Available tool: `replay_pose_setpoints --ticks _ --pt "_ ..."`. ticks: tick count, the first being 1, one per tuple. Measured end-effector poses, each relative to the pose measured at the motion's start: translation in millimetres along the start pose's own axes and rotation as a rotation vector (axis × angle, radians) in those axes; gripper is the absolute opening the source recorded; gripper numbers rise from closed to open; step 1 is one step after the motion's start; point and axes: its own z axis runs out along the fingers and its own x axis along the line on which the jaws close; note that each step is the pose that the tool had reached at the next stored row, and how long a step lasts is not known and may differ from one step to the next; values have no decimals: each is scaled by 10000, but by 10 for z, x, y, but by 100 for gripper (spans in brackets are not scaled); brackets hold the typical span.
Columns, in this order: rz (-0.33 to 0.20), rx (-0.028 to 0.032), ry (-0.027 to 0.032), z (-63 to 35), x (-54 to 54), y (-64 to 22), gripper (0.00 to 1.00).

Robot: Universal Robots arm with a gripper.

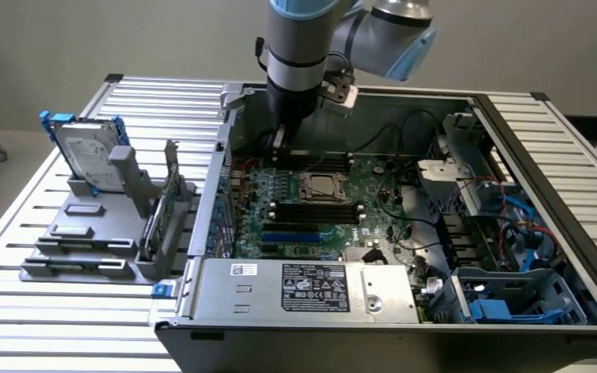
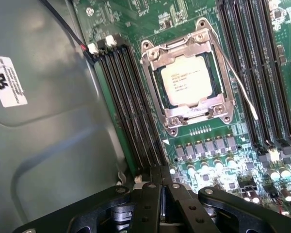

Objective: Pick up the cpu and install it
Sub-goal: 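Install the first cpu locking lever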

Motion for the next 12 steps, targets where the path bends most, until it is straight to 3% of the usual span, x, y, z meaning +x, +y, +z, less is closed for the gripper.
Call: replay_pose_setpoints --ticks 5,8,12 --pt "44 -474 185 4 15 -5 11" --pt "92 -714 281 4 16 -5 11" --pt "205 -933 358 16 16 -4 11"
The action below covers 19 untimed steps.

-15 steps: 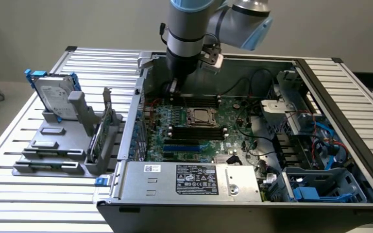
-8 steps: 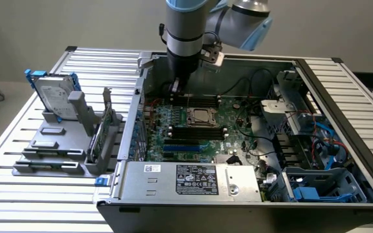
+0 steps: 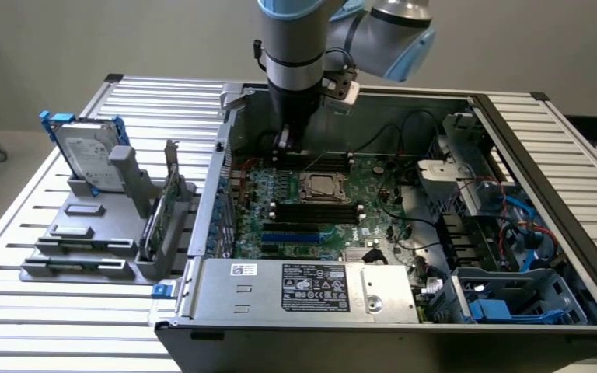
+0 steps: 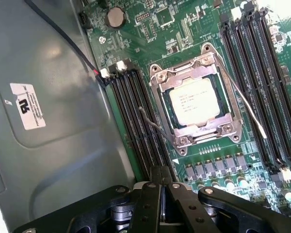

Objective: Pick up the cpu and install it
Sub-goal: 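Install the first cpu locking lever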

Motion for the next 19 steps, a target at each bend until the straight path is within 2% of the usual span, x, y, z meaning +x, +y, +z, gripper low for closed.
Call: replay_pose_setpoints --ticks 4,9,19 --pt "188 -138 31 30 -9 1 11" --pt "463 -216 43 121 -25 12 11" --pt "1257 -445 57 255 -55 35 11"
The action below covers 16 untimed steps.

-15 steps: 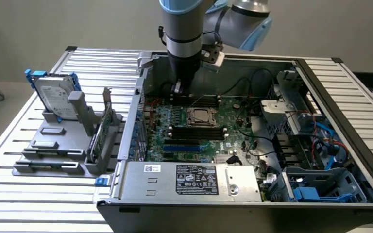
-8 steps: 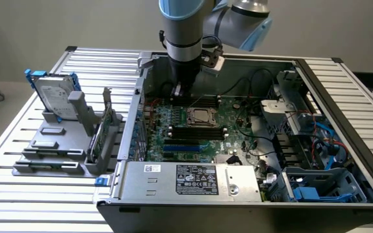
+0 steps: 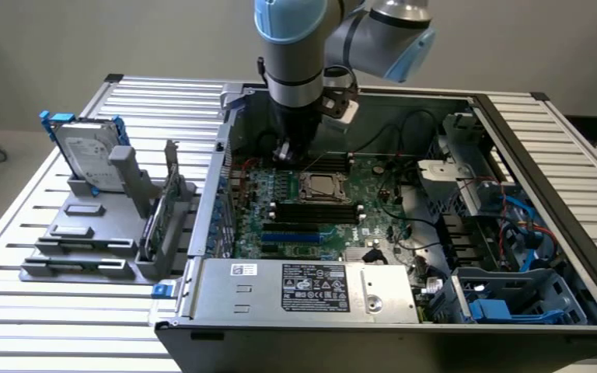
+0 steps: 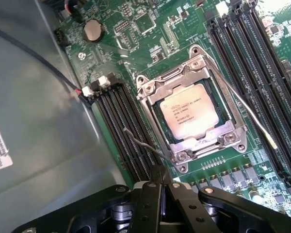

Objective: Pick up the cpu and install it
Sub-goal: 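Install the first cpu locking lever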

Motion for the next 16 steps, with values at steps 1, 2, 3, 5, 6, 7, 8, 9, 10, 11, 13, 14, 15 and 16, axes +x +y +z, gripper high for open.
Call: replay_pose_setpoints --ticks 1,2,3,5,6,7,8,9,10,11,13,14,15,16 --pt "109 -33 -2 9 -2 1 11" --pt "214 -64 -4 16 -3 2 11" --pt "319 -97 -8 23 -4 3 11" --pt "533 -161 -15 35 -7 5 11" --pt "644 -195 -15 43 -9 6 11" --pt "754 -226 -15 50 -10 7 11" --pt "864 -257 -14 57 -11 8 11" --pt "966 -285 -12 64 -12 9 11" --pt "1051 -308 -11 72 -12 8 11" --pt "1121 -328 -10 80 -8 6 11" --pt "1228 -357 -7 96 1 0 11" --pt "1273 -370 -6 104 6 -4 11" --pt "1316 -381 -5 112 13 -9 11" --pt "1357 -393 -4 119 20 -13 11"
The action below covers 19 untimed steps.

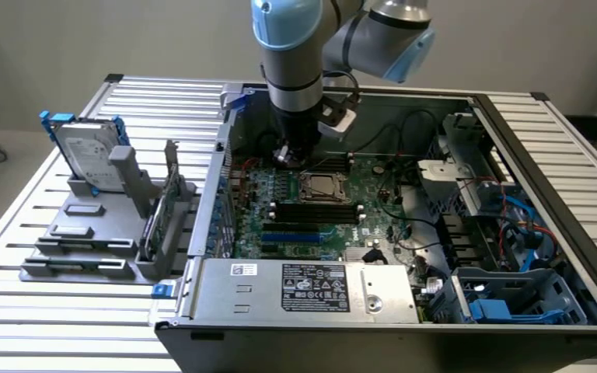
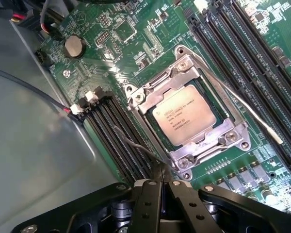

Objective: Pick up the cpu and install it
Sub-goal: 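Install the first cpu locking lever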

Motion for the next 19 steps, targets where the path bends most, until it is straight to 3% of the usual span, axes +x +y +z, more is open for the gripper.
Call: replay_pose_setpoints --ticks 12,19 --pt "649 -224 -49 15 11 -10 11" --pt "938 -319 -65 33 33 -28 11"
